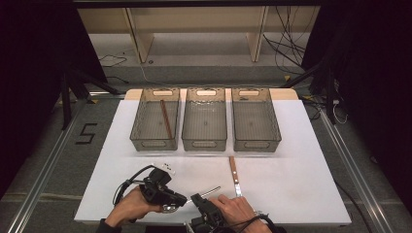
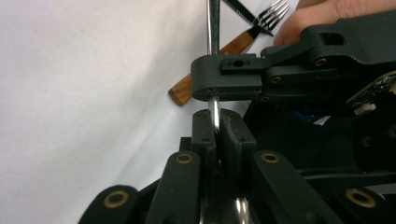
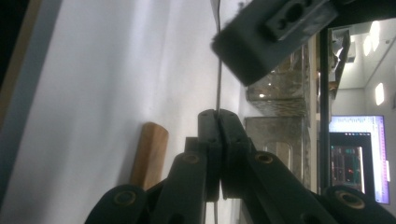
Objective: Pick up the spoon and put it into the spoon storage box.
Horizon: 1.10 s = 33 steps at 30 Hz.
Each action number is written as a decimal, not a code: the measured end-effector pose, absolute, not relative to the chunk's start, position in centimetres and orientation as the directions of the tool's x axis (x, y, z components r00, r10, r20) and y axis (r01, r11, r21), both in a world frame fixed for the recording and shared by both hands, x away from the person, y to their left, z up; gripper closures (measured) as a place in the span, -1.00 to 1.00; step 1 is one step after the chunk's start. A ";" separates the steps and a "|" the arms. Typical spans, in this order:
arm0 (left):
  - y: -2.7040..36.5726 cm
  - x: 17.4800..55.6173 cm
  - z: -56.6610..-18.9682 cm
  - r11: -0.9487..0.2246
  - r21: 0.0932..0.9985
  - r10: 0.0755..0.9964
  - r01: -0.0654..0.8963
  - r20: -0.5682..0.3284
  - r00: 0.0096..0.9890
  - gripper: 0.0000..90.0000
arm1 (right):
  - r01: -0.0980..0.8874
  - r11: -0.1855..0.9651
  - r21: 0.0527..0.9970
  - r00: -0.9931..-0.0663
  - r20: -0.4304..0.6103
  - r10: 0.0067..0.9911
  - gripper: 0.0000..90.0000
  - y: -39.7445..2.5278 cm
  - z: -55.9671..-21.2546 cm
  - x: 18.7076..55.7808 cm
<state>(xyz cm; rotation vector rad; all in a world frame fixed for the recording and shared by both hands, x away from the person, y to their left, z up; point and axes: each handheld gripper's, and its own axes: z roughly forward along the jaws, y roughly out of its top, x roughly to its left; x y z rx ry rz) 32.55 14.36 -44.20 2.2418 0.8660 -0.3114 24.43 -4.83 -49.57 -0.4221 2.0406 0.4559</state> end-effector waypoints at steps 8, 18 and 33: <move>17.0 33.3 -42.7 -0.390 0.611 0.558 0.689 -0.439 0.705 0.32 | -0.450 0.881 0.149 -0.474 -0.875 -0.095 0.99 -5.5 -49.0 24.7; 20.6 34.0 -41.5 -0.217 0.724 0.674 0.655 -0.374 0.637 -0.06 | -0.377 0.896 0.234 -0.538 -0.843 -0.006 0.99 -6.9 -47.6 26.0; 21.7 34.8 -43.5 -0.175 0.772 0.750 0.611 -0.297 0.591 -0.28 | -0.054 0.798 0.601 -0.730 -0.569 0.379 0.99 -10.3 -43.0 30.7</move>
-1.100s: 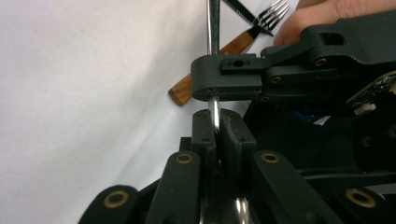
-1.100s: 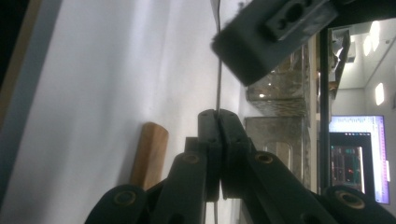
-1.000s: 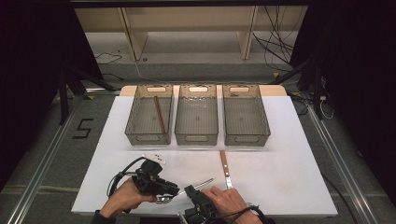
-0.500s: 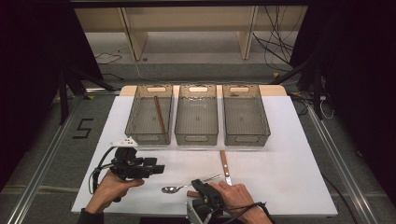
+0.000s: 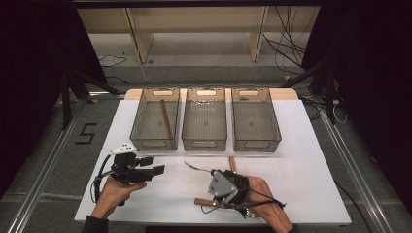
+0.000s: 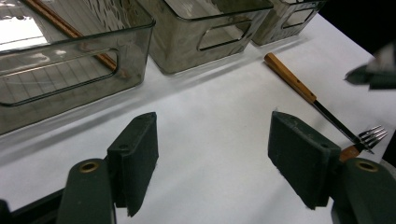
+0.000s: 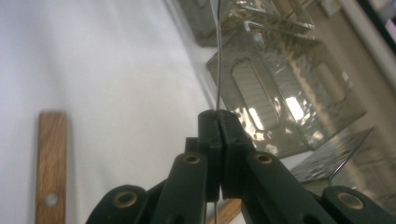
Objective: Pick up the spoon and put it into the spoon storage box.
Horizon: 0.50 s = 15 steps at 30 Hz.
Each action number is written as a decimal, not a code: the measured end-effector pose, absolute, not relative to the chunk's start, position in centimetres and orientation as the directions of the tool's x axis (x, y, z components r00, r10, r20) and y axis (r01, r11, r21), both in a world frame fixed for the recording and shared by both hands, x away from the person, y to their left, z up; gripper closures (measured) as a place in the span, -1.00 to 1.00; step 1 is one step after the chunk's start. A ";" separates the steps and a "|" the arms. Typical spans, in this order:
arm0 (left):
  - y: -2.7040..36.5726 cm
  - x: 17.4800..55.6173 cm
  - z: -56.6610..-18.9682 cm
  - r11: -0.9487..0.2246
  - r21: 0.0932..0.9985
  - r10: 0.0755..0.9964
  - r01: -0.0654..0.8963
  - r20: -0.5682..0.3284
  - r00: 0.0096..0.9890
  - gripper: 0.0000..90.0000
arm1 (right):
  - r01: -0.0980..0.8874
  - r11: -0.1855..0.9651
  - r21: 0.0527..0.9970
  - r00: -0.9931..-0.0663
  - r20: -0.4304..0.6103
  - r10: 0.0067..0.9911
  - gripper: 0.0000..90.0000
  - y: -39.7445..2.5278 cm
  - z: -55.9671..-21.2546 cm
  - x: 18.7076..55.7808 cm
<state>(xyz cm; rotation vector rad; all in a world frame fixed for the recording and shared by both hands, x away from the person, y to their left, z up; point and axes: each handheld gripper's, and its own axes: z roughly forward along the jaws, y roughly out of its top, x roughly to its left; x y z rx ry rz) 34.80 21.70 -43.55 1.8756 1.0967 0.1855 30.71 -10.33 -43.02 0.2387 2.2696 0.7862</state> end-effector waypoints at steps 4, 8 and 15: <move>21.3 34.7 -44.1 -0.176 0.795 0.750 0.581 -0.274 0.602 -0.31 | 0.120 0.671 0.732 -0.773 -0.355 0.525 0.99 -11.7 -41.5 33.1; 20.9 34.5 -44.7 -0.185 0.812 0.748 0.553 -0.249 0.615 -0.35 | 0.285 0.515 0.809 -0.772 -0.125 0.624 0.99 -13.2 -40.3 35.8; 20.0 33.9 -45.3 -0.201 0.838 0.743 0.507 -0.206 0.636 -0.40 | 0.507 0.289 0.812 -0.692 0.183 0.699 0.99 -14.7 -38.8 40.5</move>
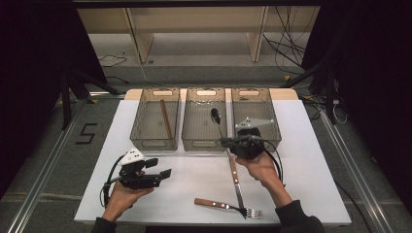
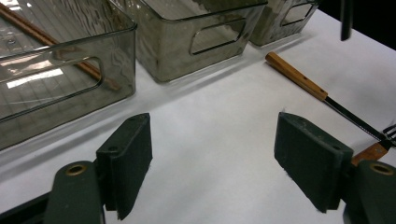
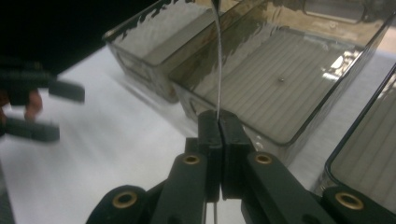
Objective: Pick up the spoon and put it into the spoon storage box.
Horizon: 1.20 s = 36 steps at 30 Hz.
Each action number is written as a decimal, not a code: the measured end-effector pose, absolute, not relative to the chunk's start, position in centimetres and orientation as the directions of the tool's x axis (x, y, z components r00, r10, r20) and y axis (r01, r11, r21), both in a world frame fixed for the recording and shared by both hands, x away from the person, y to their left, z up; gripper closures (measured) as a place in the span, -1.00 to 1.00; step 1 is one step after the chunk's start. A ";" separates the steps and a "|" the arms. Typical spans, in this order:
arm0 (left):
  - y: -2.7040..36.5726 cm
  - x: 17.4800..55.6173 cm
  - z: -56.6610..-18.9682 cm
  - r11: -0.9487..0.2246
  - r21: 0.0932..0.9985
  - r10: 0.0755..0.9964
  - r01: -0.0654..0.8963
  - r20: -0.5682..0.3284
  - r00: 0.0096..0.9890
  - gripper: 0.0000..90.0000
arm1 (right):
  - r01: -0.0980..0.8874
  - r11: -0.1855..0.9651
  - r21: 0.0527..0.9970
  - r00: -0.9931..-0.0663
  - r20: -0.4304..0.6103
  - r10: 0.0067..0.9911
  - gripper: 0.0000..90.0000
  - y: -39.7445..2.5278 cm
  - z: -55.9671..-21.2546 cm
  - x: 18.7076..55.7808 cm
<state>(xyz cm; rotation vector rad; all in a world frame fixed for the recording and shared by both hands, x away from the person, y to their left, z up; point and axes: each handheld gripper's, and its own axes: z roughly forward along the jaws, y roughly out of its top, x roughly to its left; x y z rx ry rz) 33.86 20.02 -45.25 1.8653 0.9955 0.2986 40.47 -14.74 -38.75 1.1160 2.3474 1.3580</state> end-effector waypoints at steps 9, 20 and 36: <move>19.9 33.2 -46.0 -0.210 0.842 0.739 0.497 -0.196 0.644 -0.43 | 0.634 0.197 0.748 -0.608 0.325 0.724 0.99 -14.2 -38.5 45.1; 19.7 32.5 -46.7 -0.220 0.850 0.718 0.478 -0.190 0.670 -0.47 | 0.659 0.170 0.733 -0.558 0.324 0.764 0.98 -12.7 -37.5 48.7; 19.6 32.2 -47.1 -0.230 0.850 0.708 0.475 -0.188 0.680 -0.48 | 0.685 0.164 0.710 -0.495 0.288 0.820 0.98 -11.1 -38.0 52.4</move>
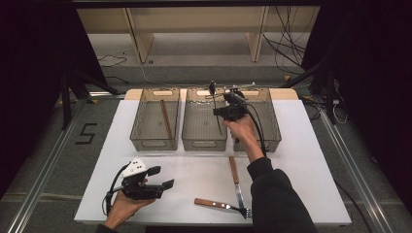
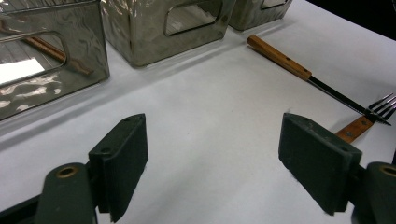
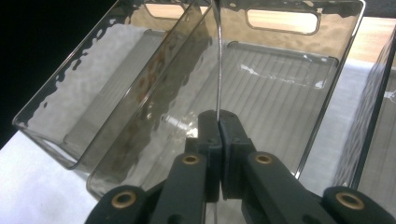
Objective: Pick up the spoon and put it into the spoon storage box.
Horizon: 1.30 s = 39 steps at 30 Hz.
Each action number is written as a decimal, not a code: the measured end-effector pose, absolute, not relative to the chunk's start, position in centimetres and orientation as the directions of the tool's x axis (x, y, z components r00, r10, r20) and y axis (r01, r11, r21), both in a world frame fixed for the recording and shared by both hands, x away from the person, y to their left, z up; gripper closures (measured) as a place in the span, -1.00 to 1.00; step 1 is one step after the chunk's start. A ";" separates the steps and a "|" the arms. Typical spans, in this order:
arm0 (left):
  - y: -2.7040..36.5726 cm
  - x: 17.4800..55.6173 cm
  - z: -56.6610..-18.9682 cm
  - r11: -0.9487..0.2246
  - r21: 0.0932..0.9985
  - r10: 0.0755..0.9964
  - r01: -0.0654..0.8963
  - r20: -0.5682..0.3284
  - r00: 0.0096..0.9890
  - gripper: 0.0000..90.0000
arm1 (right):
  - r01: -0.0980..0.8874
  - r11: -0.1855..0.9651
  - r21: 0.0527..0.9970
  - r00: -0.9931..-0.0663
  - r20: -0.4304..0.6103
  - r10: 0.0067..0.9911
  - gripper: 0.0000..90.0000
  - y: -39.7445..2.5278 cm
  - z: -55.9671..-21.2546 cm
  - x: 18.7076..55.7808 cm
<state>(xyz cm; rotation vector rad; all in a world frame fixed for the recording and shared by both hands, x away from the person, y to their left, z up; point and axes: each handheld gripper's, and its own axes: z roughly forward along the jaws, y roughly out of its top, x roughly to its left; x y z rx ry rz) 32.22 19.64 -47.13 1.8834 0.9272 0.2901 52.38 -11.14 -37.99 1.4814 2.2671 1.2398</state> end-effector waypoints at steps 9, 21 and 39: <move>19.6 32.1 -47.2 -0.223 0.853 0.702 0.472 -0.195 0.685 -0.49 | 0.704 0.176 0.688 -0.478 0.277 0.834 0.98 -10.3 -38.6 53.1; 19.6 32.0 -47.3 -0.221 0.858 0.702 0.463 -0.190 0.686 -0.56 | 0.723 0.210 0.658 -0.471 0.247 0.847 0.92 -9.5 -39.8 53.3; 19.8 32.0 -47.5 -0.207 0.862 0.715 0.462 -0.189 0.673 -0.61 | 0.617 0.285 0.734 -0.626 0.239 0.742 0.04 -10.2 -37.7 50.0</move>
